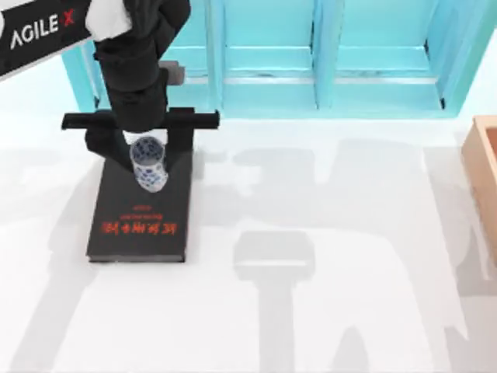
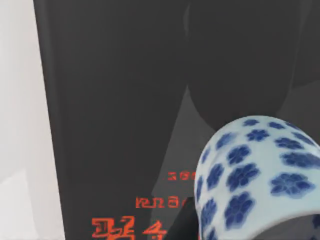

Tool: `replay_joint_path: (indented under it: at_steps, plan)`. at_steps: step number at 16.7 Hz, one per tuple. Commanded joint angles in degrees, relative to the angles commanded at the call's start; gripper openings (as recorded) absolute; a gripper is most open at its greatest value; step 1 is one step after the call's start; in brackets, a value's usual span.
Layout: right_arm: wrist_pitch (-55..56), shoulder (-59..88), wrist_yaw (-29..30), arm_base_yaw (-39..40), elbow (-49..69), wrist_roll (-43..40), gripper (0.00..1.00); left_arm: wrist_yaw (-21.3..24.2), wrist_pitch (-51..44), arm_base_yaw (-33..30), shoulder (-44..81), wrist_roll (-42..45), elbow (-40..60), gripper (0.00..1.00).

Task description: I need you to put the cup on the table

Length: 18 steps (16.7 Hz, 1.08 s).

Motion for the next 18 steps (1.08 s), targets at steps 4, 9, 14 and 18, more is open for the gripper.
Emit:
replay_joint_path:
  at_steps: [4, 9, 14, 18]
  plan:
    - [0.00, 0.00, 0.00, 0.00, 0.00, 0.00, 1.00, 0.04, -4.44, 0.01, -0.95, -0.01, 3.66, 0.00]
    - [0.00, 0.00, 0.00, 0.00, 0.00, 0.00, 1.00, 0.03, -5.02, -0.40, -0.10, -0.29, 4.40, 0.00]
    - [0.00, 0.00, 0.00, 0.00, 0.00, 0.00, 1.00, 0.12, -12.45, -4.98, 5.74, -5.01, 17.18, 0.00]
    - [0.00, 0.00, 0.00, 0.00, 0.00, 0.00, 1.00, 0.20, -19.69, -9.67, 10.92, -9.65, 31.17, 0.00]
